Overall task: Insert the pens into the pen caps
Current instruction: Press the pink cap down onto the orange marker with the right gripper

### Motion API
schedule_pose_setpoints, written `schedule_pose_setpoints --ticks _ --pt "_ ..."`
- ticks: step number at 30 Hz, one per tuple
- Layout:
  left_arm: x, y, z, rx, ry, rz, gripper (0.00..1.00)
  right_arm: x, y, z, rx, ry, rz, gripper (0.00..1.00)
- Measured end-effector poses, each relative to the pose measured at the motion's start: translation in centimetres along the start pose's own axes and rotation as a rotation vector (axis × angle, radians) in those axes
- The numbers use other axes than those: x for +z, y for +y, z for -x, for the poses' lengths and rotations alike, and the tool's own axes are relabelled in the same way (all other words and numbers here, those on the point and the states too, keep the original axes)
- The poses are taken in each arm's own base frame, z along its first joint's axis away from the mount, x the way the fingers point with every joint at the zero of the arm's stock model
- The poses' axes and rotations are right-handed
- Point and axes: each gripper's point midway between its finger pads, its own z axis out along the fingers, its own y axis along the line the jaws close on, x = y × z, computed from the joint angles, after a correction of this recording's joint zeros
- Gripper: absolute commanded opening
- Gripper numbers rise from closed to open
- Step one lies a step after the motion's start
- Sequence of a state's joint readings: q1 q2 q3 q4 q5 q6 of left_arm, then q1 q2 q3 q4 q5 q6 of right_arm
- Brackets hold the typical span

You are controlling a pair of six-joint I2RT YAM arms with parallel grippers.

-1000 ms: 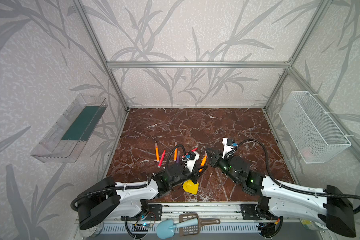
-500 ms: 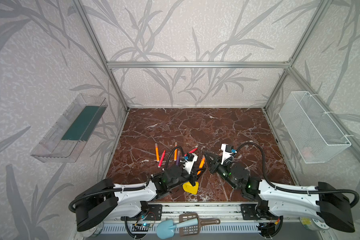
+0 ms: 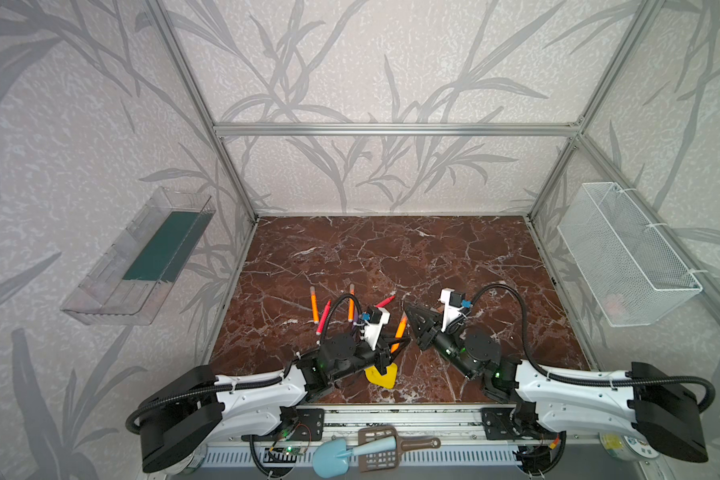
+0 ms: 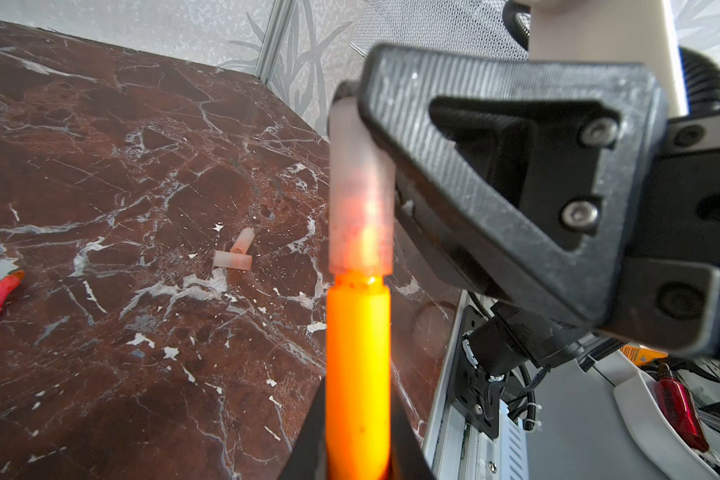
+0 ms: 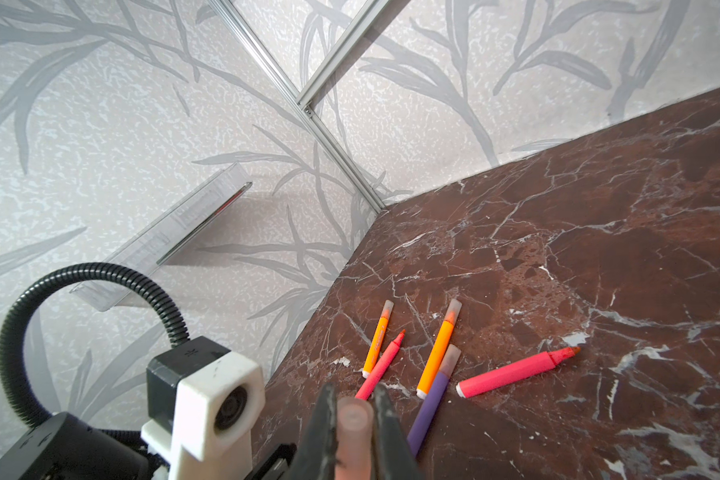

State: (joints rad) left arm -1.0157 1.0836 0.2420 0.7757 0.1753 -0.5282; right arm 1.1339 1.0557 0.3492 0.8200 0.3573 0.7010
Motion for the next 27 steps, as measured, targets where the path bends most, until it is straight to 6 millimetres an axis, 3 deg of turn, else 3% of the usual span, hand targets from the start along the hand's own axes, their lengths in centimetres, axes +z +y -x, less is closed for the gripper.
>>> schedule_pose_setpoints --ticks 11,16,20,27 --pt "-0.5 -0.4 1.9 -0.001 -0.073 -0.007 0.00 -1.4 -0.7 -2.2 -0.054 0.094 0.006 0.37" --pt "-0.5 -0.3 1.9 0.002 -0.073 -0.005 0.00 -2.1 0.2 -1.1 -0.063 0.075 0.032 0.49" --pt "-0.5 -0.3 1.9 0.011 -0.072 -0.006 0.00 -2.1 1.0 0.3 -0.073 0.064 0.027 0.50" --pt "-0.3 -0.6 1.6 0.034 -0.051 -0.020 0.00 -0.2 2.7 2.2 -0.054 0.041 -0.009 0.50"
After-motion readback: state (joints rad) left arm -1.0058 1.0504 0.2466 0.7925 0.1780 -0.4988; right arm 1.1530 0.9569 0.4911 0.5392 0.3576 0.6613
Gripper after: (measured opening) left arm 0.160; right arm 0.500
